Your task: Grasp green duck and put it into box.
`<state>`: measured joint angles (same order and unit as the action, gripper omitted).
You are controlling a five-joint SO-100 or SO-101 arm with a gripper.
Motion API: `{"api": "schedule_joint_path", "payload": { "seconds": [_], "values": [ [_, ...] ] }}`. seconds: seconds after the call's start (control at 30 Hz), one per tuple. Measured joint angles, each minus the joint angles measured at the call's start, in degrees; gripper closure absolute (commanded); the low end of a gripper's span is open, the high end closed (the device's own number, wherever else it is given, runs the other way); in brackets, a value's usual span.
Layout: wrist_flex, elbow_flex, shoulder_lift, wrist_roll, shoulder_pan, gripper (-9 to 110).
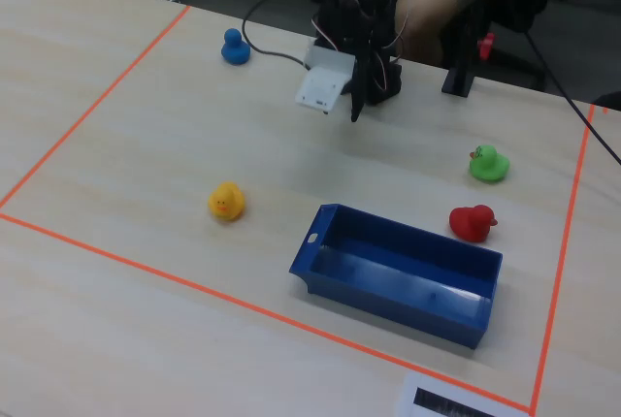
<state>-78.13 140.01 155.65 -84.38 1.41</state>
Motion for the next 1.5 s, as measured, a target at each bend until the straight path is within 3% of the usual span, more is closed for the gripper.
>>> {"api": "schedule_joint_path", "payload": {
  "seconds": [0.23,0.5,0.67,0.93,1.5],
  "values": [
    [-12.92,-28.74,-14.15,15.21,-21.18,74],
    [-10.9,-42.1,-33.84,32.61,-46.49,73],
    [-5.27,-46.41,-46.49,37.71,-56.69,74],
    [2.99,-45.0,-52.82,38.94,-58.1,74],
    [17.93,-26.46,-53.53,39.29,-57.04,74]
  ]
}}
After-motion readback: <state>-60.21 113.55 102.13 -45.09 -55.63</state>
